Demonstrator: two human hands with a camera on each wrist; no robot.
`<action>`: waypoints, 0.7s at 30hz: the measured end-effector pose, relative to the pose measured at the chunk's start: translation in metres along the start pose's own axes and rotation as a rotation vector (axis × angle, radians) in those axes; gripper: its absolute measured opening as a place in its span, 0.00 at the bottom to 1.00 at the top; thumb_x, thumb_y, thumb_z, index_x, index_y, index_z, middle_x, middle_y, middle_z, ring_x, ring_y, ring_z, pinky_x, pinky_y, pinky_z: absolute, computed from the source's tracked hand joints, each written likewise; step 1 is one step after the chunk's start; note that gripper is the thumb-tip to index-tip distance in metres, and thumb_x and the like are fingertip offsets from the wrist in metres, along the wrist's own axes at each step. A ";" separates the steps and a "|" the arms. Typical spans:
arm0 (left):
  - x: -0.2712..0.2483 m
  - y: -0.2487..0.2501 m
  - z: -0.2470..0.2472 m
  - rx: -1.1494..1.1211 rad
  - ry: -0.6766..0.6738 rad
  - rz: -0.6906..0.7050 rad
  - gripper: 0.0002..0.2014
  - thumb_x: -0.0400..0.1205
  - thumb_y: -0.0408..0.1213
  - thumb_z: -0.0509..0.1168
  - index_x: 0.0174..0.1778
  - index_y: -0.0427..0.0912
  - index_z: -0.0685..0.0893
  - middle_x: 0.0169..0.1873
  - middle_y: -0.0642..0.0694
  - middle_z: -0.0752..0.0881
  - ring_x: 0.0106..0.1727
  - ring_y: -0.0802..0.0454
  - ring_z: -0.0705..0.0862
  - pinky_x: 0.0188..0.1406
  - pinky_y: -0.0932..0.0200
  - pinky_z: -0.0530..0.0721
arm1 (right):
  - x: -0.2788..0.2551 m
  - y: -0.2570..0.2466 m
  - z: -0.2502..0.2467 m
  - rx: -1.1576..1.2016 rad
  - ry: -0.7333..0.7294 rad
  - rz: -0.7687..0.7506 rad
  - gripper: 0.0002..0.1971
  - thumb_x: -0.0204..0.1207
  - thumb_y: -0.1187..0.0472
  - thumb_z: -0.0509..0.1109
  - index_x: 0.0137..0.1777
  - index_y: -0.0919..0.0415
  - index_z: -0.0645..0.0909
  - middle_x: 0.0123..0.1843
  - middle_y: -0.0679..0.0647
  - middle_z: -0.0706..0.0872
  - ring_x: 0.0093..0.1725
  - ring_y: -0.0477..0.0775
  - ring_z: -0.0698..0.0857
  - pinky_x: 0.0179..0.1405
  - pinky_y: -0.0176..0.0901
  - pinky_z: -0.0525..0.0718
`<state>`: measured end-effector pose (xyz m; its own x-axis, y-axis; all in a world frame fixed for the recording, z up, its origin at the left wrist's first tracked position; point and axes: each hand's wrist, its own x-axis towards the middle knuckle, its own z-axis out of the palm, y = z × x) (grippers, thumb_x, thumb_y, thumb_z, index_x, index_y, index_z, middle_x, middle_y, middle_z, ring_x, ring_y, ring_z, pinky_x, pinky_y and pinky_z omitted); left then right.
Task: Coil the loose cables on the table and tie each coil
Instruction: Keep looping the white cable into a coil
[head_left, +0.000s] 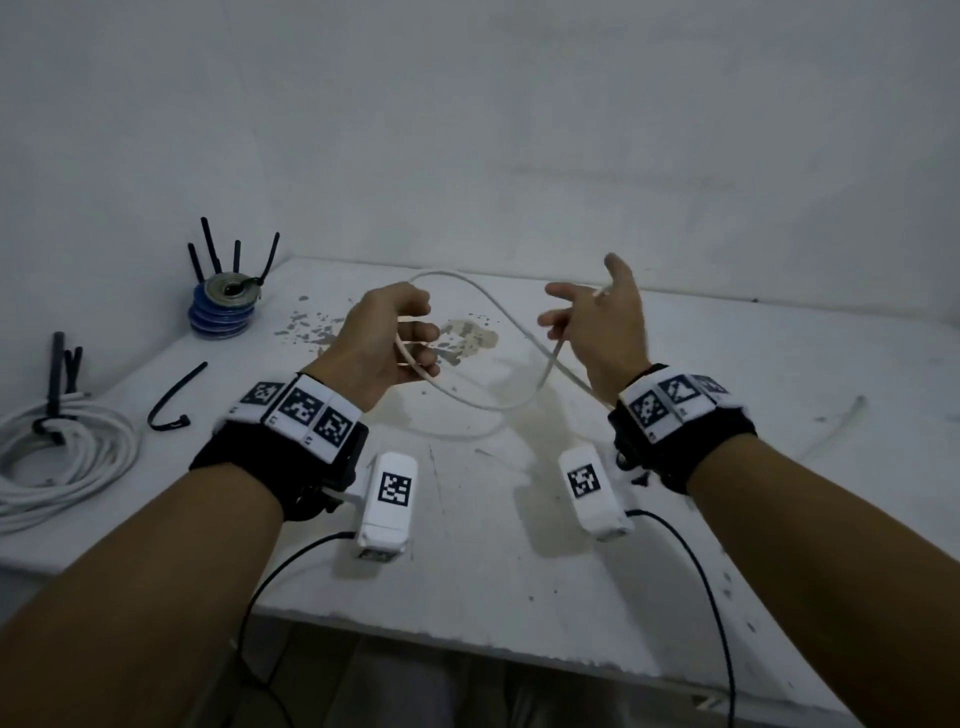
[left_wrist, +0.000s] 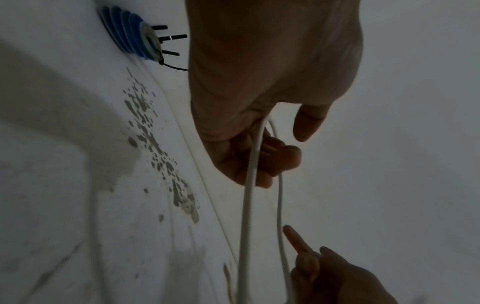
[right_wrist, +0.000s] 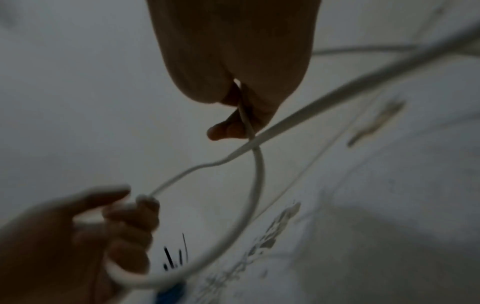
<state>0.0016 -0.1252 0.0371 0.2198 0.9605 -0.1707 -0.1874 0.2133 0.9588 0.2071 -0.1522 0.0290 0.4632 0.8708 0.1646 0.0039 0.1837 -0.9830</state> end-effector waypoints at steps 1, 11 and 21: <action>0.000 0.002 0.001 -0.033 -0.030 -0.024 0.08 0.83 0.40 0.61 0.41 0.41 0.76 0.25 0.46 0.77 0.20 0.49 0.72 0.28 0.58 0.79 | -0.005 -0.006 0.001 -0.166 -0.138 -0.034 0.35 0.86 0.73 0.51 0.87 0.55 0.40 0.59 0.60 0.86 0.30 0.51 0.84 0.28 0.37 0.85; 0.007 -0.004 -0.002 -0.214 -0.014 -0.179 0.14 0.89 0.30 0.50 0.40 0.35 0.77 0.27 0.42 0.88 0.21 0.53 0.85 0.18 0.67 0.80 | -0.020 -0.005 0.001 -0.651 -0.364 -0.267 0.16 0.90 0.57 0.54 0.68 0.64 0.78 0.58 0.49 0.90 0.25 0.48 0.86 0.23 0.28 0.77; 0.015 -0.005 -0.012 -0.187 0.001 -0.196 0.06 0.84 0.31 0.61 0.45 0.33 0.79 0.43 0.38 0.85 0.31 0.54 0.81 0.20 0.70 0.76 | -0.042 0.004 -0.013 -0.777 -0.626 -0.368 0.14 0.79 0.68 0.65 0.56 0.55 0.90 0.45 0.40 0.88 0.43 0.43 0.86 0.45 0.35 0.81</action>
<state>-0.0056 -0.1100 0.0268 0.2688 0.8978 -0.3488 -0.3148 0.4242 0.8491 0.1994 -0.1935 0.0167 -0.2196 0.9409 0.2578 0.7181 0.3348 -0.6101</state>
